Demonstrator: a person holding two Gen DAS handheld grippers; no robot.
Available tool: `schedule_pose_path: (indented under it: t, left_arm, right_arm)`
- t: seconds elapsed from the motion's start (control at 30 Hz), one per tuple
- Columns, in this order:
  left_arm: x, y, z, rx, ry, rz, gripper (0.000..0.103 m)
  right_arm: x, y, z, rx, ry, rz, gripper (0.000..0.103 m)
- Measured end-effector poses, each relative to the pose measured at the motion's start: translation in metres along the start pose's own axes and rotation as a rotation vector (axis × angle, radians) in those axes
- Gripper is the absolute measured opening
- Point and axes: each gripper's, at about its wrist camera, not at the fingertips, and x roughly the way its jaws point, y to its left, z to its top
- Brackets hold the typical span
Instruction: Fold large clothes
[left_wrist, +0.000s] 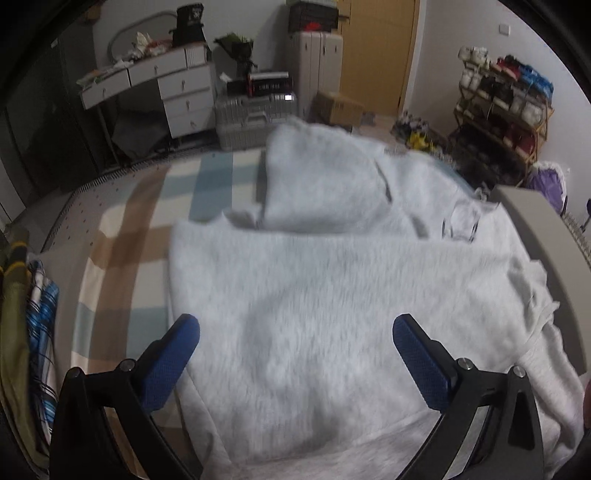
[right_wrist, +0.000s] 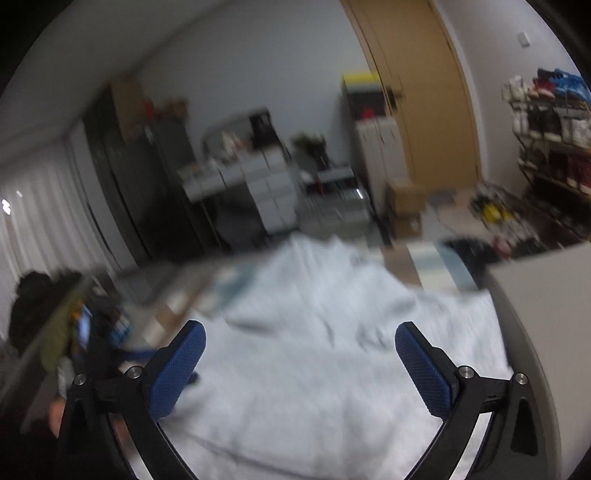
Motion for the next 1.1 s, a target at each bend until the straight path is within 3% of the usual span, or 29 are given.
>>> schedule_pose_path:
  t: [0.1,0.17,0.3,0.4,0.5,0.57,0.63,0.73,0.83,0.97,1.1]
  left_arm:
    - [-0.005,0.002,0.006,-0.043,-0.044,-0.019,0.102]
    - [-0.003,0.006,0.017,-0.047,-0.060,-0.012,0.102]
    - [-0.007,0.005,0.054,0.012,-0.136,0.043,0.102]
    - [0.019,0.019,0.101,-0.007,-0.127,0.000,0.102]
    - [0.065,0.033,0.144,-0.043,-0.060,-0.054,0.102]
    - [0.100,0.039,0.170,-0.075,-0.010,-0.023,0.102]
    - [0.137,0.045,0.189,-0.139,0.066,-0.048,0.102]
    - [0.181,0.043,0.213,-0.202,0.139,-0.034,0.102]
    - [0.221,0.032,0.229,-0.208,0.203,0.015,0.102]
    - [0.262,0.023,0.240,-0.140,0.260,0.125,0.102]
    - [0.284,0.025,0.244,-0.129,0.263,0.137,0.096]
  right_arm:
    - [0.010,0.002,0.018,0.004,-0.139,-0.006,0.103]
    - [0.017,0.008,0.016,-0.010,-0.162,-0.105,0.103]
    - [0.046,-0.002,-0.024,-0.064,-0.264,-0.285,0.103]
    - [0.043,-0.009,-0.046,-0.072,-0.373,-0.300,0.103]
    - [0.027,-0.011,-0.055,-0.098,-0.490,-0.232,0.103]
    - [0.019,-0.010,-0.053,-0.110,-0.513,-0.192,0.103]
    - [0.007,-0.007,-0.055,-0.112,-0.535,-0.185,0.103]
    - [-0.004,-0.003,-0.049,-0.105,-0.507,-0.162,0.103]
    - [-0.013,0.003,-0.043,-0.107,-0.498,-0.170,0.103]
    - [-0.023,0.002,-0.042,-0.088,-0.472,-0.155,0.103]
    - [-0.022,-0.003,-0.043,-0.049,-0.435,-0.134,0.103]
